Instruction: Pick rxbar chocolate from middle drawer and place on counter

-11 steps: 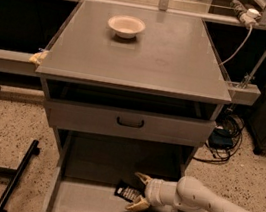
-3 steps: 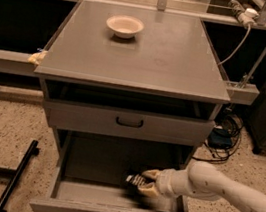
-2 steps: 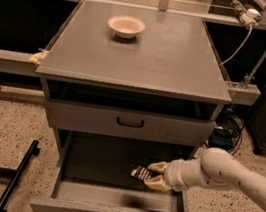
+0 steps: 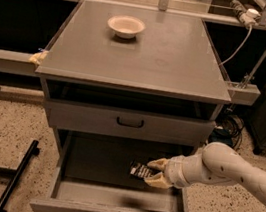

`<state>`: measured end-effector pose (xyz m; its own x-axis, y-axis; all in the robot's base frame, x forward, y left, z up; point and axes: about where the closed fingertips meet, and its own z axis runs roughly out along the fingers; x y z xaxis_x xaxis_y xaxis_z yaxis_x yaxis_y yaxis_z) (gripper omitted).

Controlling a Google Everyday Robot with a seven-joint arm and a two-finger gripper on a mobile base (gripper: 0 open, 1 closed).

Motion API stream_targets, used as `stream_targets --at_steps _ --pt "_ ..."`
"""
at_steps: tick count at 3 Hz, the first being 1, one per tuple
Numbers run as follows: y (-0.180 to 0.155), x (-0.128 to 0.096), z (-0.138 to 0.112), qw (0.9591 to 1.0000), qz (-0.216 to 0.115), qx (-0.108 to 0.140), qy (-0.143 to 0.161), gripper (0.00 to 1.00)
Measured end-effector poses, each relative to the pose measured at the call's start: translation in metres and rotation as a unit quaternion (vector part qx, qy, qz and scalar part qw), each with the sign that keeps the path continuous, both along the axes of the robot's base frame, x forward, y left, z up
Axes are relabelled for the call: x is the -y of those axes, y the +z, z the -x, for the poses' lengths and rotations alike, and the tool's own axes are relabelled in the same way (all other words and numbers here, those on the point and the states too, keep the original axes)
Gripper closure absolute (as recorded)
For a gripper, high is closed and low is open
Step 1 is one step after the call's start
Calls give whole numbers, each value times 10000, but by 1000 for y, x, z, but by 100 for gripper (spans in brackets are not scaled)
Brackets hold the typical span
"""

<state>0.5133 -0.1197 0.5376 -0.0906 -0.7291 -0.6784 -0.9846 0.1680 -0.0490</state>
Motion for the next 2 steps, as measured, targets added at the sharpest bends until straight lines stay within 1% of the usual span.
stream_targets --at_steps 1,2 --pt "44 -7 4 9999 26 155 47 100" --pt "122 -34 20 9996 174 176 98 100"
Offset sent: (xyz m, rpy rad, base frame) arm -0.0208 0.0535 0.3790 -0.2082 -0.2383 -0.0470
